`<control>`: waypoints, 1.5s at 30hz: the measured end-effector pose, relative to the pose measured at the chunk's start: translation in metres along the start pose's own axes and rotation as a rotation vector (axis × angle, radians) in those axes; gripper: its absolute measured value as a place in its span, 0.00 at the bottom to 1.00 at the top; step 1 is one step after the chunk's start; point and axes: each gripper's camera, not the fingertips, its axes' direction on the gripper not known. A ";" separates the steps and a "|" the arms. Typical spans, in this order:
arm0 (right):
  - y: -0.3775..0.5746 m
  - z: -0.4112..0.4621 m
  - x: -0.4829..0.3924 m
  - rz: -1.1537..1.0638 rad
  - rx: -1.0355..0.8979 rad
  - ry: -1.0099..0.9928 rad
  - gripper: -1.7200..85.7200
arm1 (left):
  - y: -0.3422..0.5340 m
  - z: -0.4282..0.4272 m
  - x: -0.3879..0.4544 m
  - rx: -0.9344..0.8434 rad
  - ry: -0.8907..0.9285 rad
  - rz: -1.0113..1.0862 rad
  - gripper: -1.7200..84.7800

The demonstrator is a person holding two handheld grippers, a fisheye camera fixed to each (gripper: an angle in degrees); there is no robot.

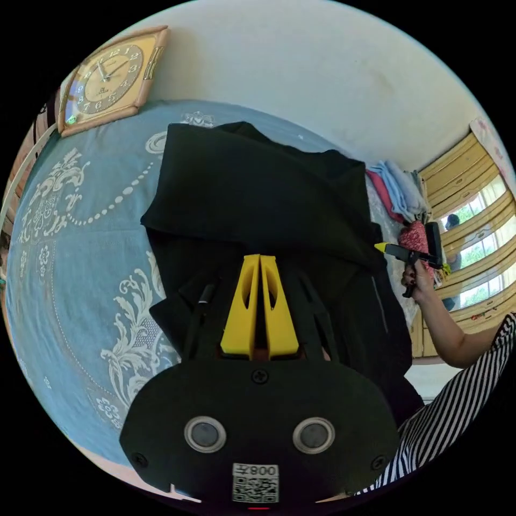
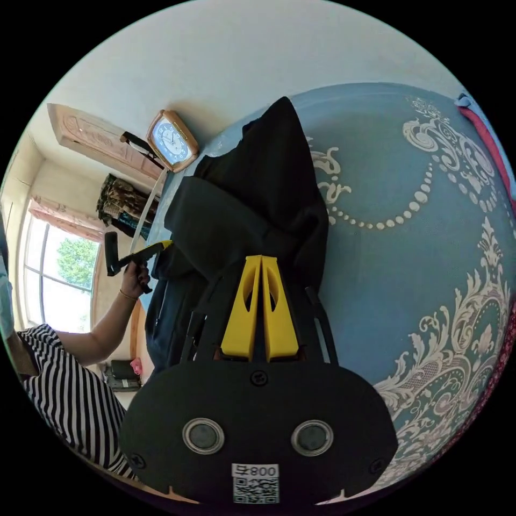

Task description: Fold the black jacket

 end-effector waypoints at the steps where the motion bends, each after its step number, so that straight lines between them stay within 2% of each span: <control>1: 0.011 -0.011 0.009 0.024 0.023 -0.008 0.02 | 0.013 -0.013 -0.001 0.019 0.002 -0.002 0.03; 5: 0.057 -0.022 0.040 0.093 -0.031 -0.076 0.03 | 0.065 -0.042 -0.013 0.015 0.038 -0.074 0.04; 10: 0.155 -0.047 0.059 0.135 -0.143 -0.079 0.07 | 0.174 -0.066 -0.056 -0.069 0.196 -0.359 0.13; 13: 0.216 -0.063 0.077 0.212 -0.181 -0.108 0.10 | 0.237 -0.081 -0.078 -0.075 0.204 -0.503 0.16; 18: 0.303 -0.086 0.103 0.346 -0.164 -0.219 0.12 | 0.307 -0.084 -0.096 -0.173 0.209 -0.602 0.18; 19: 0.321 -0.089 0.108 0.363 -0.160 -0.232 0.12 | 0.319 -0.082 -0.100 -0.167 0.258 -0.624 0.18; 22: 0.357 -0.087 0.121 0.412 -0.172 -0.272 0.12 | 0.338 -0.074 -0.111 -0.128 0.389 -0.664 0.18; 25: 0.382 -0.083 0.133 0.460 -0.145 -0.365 0.13 | 0.348 -0.065 -0.121 -0.142 0.410 -0.669 0.17; 28: 0.397 -0.078 0.141 0.467 -0.140 -0.376 0.13 | 0.363 -0.062 -0.135 -0.114 0.465 -0.721 0.16; 36: 0.429 -0.079 0.152 0.460 -0.107 -0.399 0.13 | 0.402 -0.065 -0.159 -0.079 0.485 -0.772 0.16; 45: 0.466 -0.090 0.166 0.475 -0.044 -0.358 0.14 | 0.444 -0.060 -0.174 -0.129 0.501 -0.780 0.17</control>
